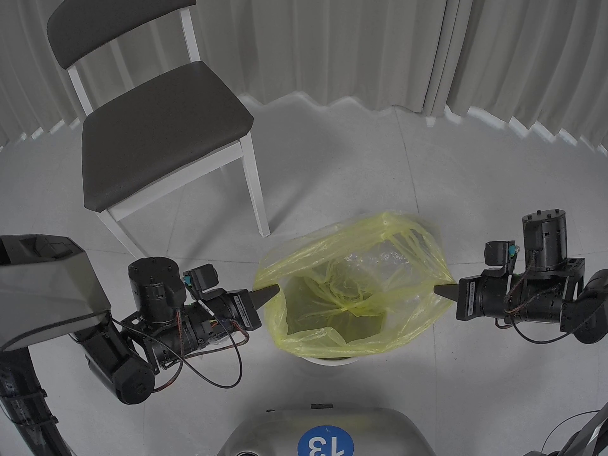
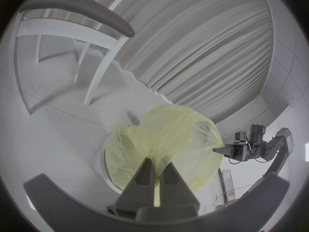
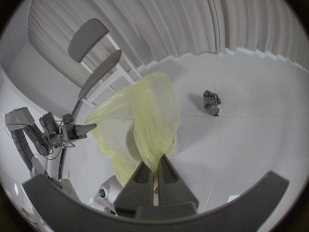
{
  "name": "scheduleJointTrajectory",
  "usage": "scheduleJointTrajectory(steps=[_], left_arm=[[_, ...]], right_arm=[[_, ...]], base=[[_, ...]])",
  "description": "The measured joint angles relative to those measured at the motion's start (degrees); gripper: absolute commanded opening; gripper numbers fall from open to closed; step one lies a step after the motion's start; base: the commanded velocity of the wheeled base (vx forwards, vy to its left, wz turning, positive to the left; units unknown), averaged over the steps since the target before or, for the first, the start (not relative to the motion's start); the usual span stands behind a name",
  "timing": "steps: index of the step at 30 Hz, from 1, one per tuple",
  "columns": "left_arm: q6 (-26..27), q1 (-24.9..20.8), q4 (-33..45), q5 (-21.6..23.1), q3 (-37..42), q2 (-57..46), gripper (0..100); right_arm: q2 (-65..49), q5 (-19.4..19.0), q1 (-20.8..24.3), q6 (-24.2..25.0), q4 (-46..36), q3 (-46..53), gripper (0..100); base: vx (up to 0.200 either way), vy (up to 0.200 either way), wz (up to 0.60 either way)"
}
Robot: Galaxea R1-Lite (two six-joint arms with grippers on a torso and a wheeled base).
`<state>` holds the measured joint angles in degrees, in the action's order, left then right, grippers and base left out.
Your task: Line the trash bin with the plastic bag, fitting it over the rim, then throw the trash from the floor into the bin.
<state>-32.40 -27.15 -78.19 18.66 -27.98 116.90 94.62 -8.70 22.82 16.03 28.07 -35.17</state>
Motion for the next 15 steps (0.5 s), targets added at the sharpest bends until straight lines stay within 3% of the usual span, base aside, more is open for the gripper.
scheduleJointTrajectory(steps=[9, 15], left_arm=[[-0.57, -0.46, 2.21, -0.39, -4.82, 4.57, 0], [-0.9, -1.43, 16.07, -0.41, -10.02, 5.73, 0]], right_arm=[[8.07, -0.6, -0.52, -0.95, 3.97, -3.02, 0], [11.56, -1.04, -0.91, -2.29, 2.28, -5.23, 0]], base=[[0.0, 0.0, 0.0], [0.0, 0.0, 0.0]])
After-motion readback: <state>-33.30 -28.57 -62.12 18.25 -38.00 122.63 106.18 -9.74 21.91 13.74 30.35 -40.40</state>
